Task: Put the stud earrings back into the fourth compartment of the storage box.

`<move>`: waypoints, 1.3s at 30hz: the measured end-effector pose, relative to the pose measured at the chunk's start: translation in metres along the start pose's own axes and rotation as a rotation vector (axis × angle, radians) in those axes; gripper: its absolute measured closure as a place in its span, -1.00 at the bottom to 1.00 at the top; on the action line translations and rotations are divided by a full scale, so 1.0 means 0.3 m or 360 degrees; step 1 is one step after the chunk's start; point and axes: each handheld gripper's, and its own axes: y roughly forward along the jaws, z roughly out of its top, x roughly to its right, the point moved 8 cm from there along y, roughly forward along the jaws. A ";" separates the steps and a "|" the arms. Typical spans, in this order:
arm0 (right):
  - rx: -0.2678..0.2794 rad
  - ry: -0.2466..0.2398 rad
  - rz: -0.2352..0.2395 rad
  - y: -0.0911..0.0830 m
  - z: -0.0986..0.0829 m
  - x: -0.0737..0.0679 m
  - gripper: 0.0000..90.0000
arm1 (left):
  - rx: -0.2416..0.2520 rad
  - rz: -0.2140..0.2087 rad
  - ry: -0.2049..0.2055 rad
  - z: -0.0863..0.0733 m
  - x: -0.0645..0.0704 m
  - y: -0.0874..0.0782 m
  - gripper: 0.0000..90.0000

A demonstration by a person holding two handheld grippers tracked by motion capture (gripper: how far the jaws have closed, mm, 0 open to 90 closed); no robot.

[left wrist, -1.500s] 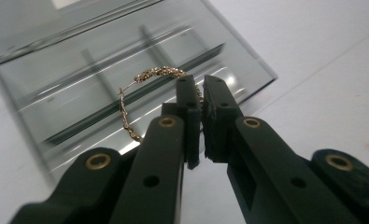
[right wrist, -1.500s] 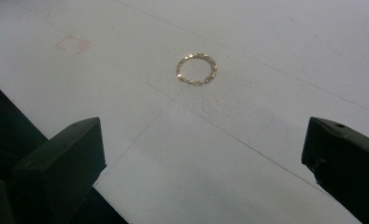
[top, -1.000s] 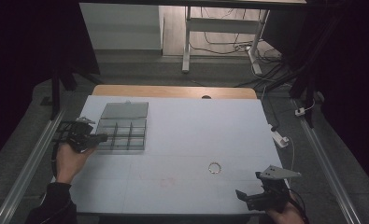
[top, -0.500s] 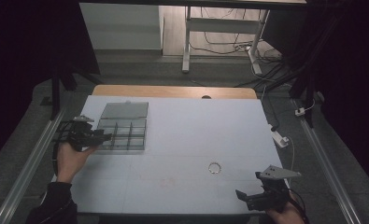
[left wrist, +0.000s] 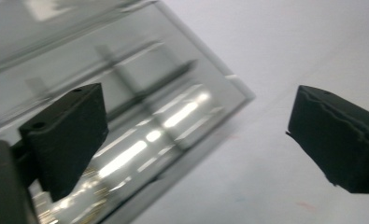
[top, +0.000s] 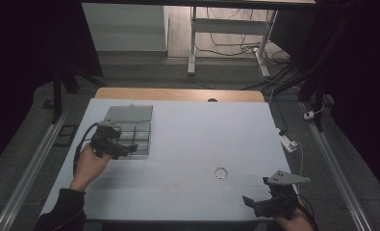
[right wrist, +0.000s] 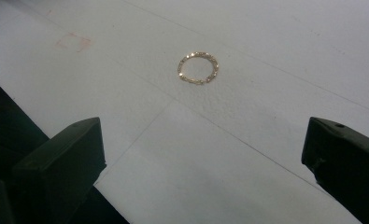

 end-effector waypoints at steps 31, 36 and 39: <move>-0.0018 0.0003 0.0008 0.004 -0.002 0.000 -1.00 | -0.0109 -0.0428 0.0529 0.216 0.534 0.379 -1.00; -0.0019 0.0001 0.0011 0.003 -0.003 0.000 -1.00 | -0.0137 -0.0428 0.0595 0.238 0.602 0.447 -1.00; -0.0021 0.0000 0.0012 0.003 -0.003 0.000 -1.00 | -0.0149 -0.0420 0.0607 0.252 0.627 0.484 -1.00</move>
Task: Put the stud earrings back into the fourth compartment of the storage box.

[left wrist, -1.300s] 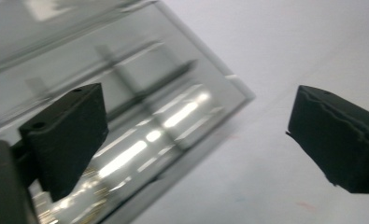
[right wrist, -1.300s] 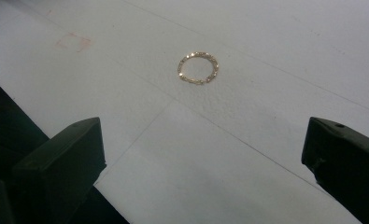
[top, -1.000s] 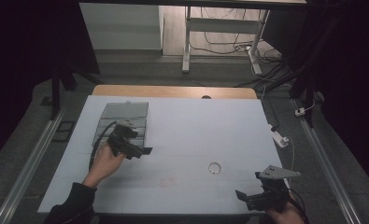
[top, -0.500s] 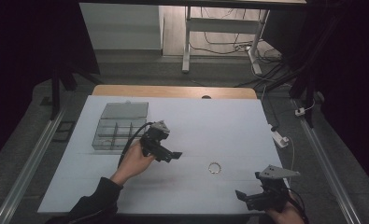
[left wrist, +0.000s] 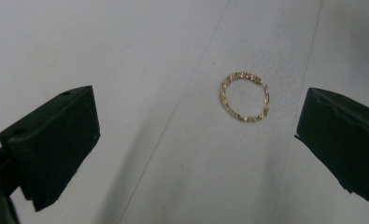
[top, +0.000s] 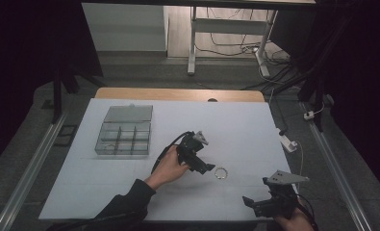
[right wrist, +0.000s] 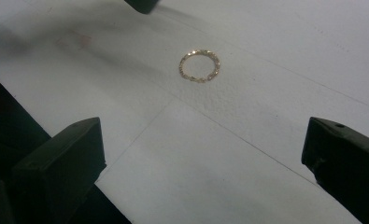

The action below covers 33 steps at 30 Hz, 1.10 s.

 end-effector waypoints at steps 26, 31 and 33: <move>-0.0007 0.0005 0.0017 0.000 -0.001 -0.001 -1.00 | -0.0116 0.0079 0.0125 0.008 0.020 0.183 -0.05; -0.0001 0.0001 0.0015 0.000 -0.001 -0.002 -1.00 | -0.0148 0.0051 0.0147 0.008 0.050 0.178 0.64; -0.0003 0.0002 0.0014 0.000 -0.001 -0.001 -1.00 | -0.0156 0.0049 0.0130 0.008 0.059 0.178 0.91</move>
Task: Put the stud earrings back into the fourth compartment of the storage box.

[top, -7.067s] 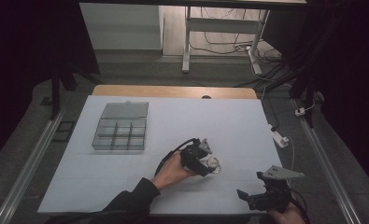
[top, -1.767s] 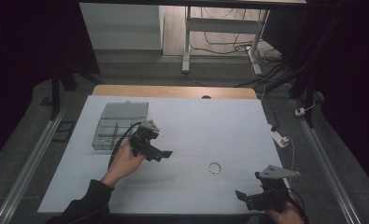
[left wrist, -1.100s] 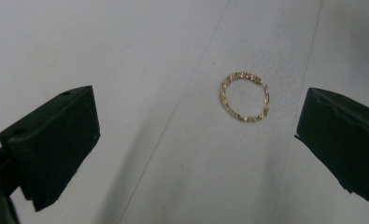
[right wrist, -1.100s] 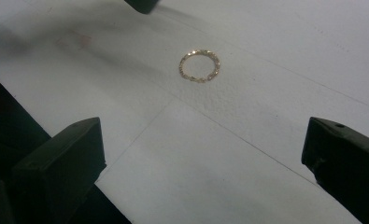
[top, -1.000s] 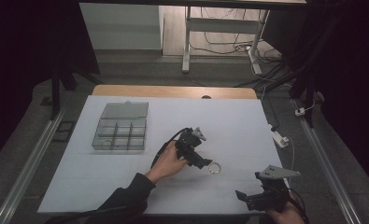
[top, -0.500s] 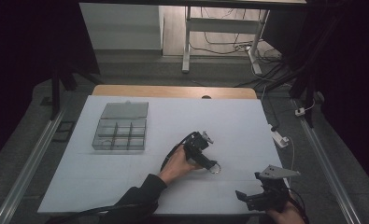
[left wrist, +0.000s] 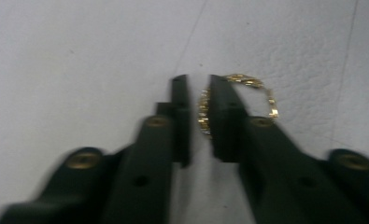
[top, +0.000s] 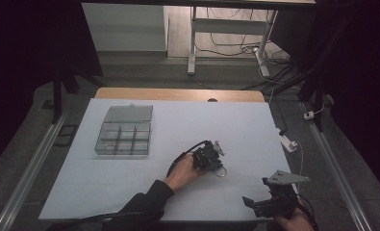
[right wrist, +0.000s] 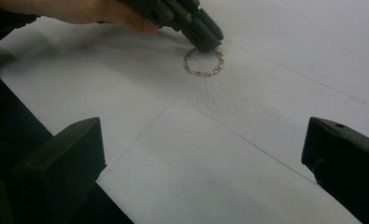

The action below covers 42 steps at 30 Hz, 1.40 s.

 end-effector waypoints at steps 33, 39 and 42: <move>0.0005 0.0009 -0.0002 0.001 0.001 0.003 -1.00 | 0.0107 0.0031 -0.0380 -0.131 -0.132 -0.339 0.92; 0.0002 0.0013 -0.0005 0.002 0.001 0.003 -1.00 | 0.0129 0.0067 -0.0444 -0.197 -0.171 -0.413 0.92; 0.0001 0.0013 -0.0005 0.002 0.001 0.003 -1.00 | 0.0137 0.0084 -0.0474 -0.225 -0.188 -0.447 0.92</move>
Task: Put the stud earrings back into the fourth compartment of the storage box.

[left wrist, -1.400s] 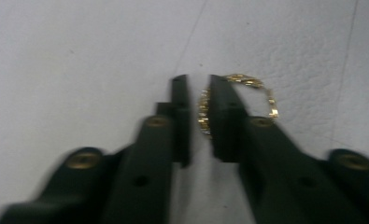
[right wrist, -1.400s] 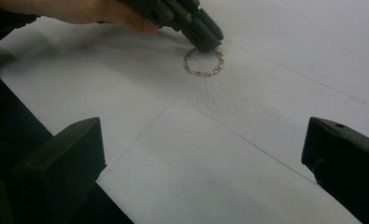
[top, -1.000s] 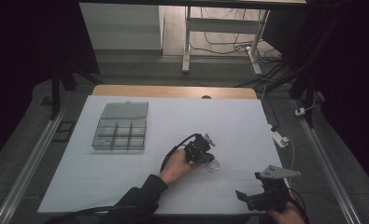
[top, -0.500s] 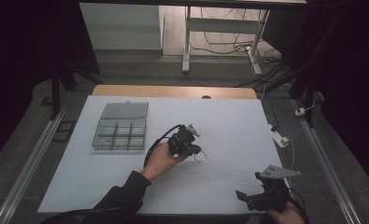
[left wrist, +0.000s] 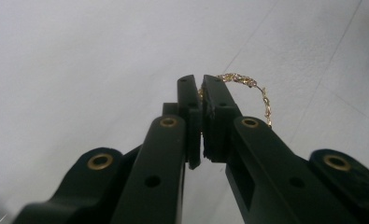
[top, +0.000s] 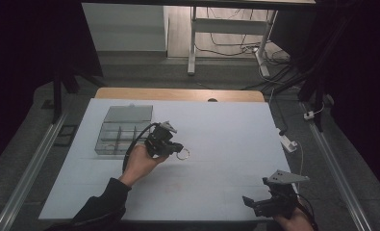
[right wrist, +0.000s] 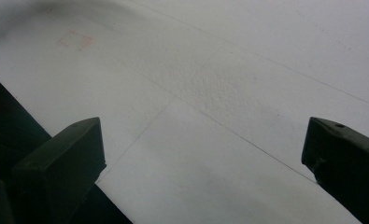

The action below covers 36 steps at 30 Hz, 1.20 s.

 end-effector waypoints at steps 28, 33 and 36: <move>0.0002 0.0000 -0.0004 -0.001 0.001 -0.002 -1.00 | 0.0139 0.0298 -0.0394 -0.261 -0.316 -0.324 0.92; 0.0001 -0.0001 -0.0004 -0.001 0.001 -0.002 -1.00 | 0.0129 0.0357 -0.0467 -0.316 -0.366 -0.350 0.92; 0.0002 -0.0001 -0.0005 0.000 0.001 -0.002 -1.00 | 0.0112 0.0405 -0.0497 -0.348 -0.397 -0.363 0.92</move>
